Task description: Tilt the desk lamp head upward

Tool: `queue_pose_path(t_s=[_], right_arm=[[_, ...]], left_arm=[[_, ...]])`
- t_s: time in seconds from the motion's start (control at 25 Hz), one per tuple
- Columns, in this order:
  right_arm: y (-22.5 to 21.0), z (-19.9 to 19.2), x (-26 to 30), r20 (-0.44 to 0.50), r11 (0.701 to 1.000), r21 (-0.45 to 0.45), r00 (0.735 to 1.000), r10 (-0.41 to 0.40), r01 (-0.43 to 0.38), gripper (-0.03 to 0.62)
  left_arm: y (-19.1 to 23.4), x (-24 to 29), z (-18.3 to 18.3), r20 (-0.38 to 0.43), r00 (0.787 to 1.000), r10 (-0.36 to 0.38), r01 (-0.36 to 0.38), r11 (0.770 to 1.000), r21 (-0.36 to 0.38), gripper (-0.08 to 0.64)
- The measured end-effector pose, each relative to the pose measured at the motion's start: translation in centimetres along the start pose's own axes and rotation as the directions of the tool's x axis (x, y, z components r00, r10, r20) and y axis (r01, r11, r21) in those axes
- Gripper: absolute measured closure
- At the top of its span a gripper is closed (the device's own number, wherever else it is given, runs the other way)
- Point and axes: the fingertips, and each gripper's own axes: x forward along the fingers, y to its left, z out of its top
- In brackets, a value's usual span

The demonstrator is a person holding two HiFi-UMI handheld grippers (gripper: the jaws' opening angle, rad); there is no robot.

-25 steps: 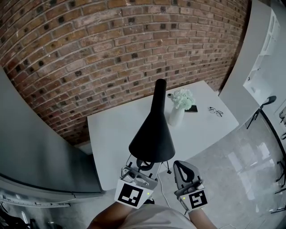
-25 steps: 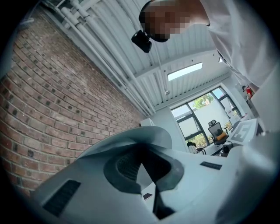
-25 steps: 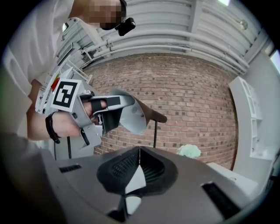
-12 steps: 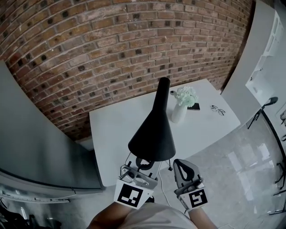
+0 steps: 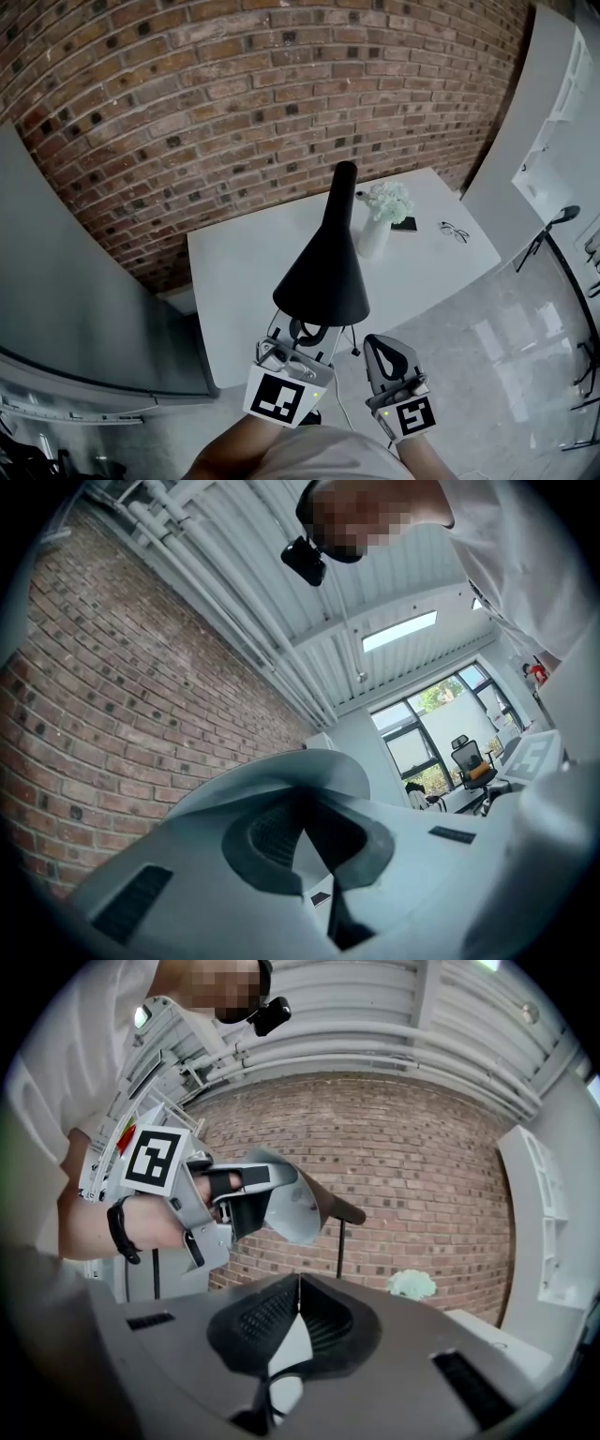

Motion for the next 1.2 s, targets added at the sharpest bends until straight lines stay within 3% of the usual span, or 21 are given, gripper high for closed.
queue_pose_path(t_s=[0.36,0.6,1.2], right_arm=[[0.0,0.4,-1.1,-0.010,1.000,-0.013,1.000,-0.008,0.008,0.575],[0.8,0.0,-1.0,-0.006,1.000,0.007,1.000,0.018,-0.018,0.575],[0.4,0.7,1.2,0.021,1.000,0.001,0.999,0.030,-0.030,0.575]], left_arm=[[-0.1,-0.1,0.1,-0.008,1.000,0.003,-0.003,1.000,0.005,0.554],[0.0,0.1,0.2,0.011,1.000,0.023,-0.023,0.999,-0.031,0.554],[-0.3,-0.3,0.0,0.024,1.000,-0.012,0.013,0.999,-0.032,0.554]])
